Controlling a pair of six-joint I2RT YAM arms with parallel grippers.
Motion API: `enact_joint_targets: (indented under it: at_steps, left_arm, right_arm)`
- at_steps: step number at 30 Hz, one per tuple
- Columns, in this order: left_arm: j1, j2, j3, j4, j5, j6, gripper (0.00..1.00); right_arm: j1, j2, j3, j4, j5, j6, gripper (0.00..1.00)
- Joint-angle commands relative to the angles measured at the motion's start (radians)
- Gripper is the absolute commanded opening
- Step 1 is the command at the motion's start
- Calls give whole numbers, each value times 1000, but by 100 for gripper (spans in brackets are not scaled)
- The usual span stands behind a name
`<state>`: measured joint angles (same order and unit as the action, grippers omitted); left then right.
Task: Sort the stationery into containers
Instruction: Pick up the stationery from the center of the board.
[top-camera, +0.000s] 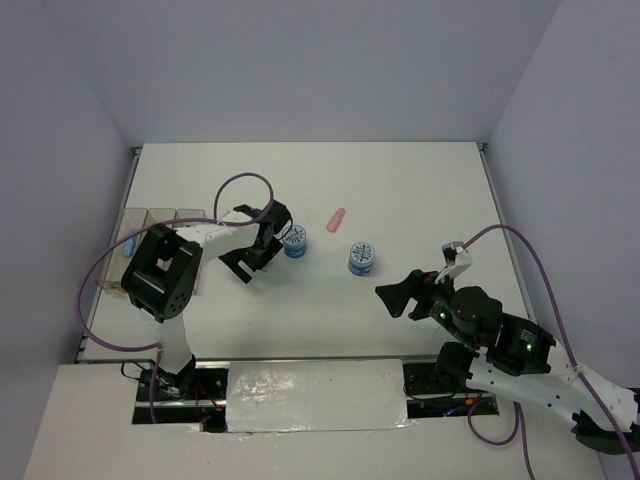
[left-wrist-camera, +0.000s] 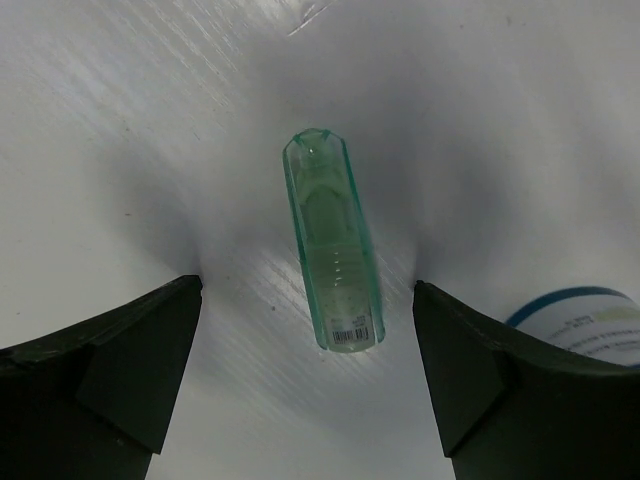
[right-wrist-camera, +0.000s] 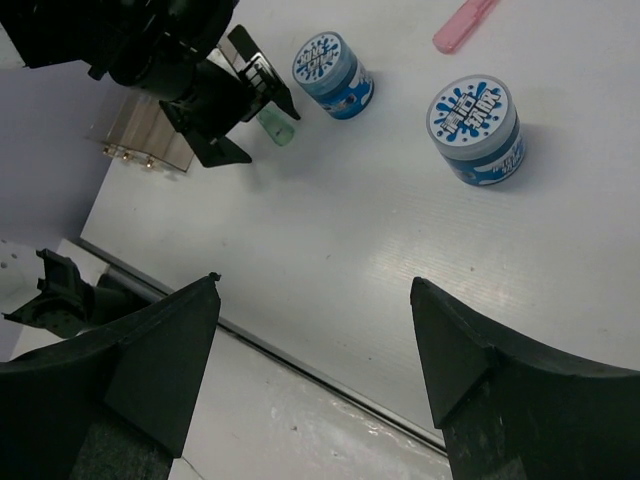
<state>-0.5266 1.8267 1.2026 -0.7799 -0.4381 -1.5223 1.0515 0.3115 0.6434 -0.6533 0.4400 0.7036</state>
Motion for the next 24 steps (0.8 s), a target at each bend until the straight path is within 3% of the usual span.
enact_joint_targets:
  at_steps: [1,4,7,8,10,12,13,14,16,17,21,22,24]
  left_arm:
    - [20,32,-6,19,25,-35,99]
    - [34,48,-35,45,38,-39,94]
    - [34,45,-61,45,42,-48,77]
    - [34,39,-70,41,42,-52,57]
    - [34,25,-80,30,35,-52,46]
    - [34,-13,-106,89,24,22,30]
    - [34,-30,-112,120,21,62,16]
    - [34,-68,-118,152,21,171,7]
    - [34,-107,-114,247,32,316,0]
    - [34,-145,-92,263,29,490,0]
    - [46,-268,-37,261,-92,894,0]
    - [51,-294,-40,298,-129,1094,0]
    - [53,-391,-90,352,-238,1274,0]
  right_arm:
    - [8,0,1,-11,25,-1,84]
    - [8,34,7,3,17,-22,84]
    - [8,64,-1,33,13,-44,84]
    - [8,67,-4,46,11,-47,84]
    - [8,80,-11,82,2,-62,84]
    - [7,95,-8,96,-1,-67,84]
    - [4,100,-5,101,-7,-69,84]
    - [8,103,-4,103,-10,-69,84]
    - [8,101,-10,106,-18,-73,84]
    - [8,94,-14,107,-15,-75,84]
    - [8,69,-27,104,-12,-72,84]
    - [7,63,-30,109,-14,-72,84]
    - [8,43,-43,127,-21,-76,84]
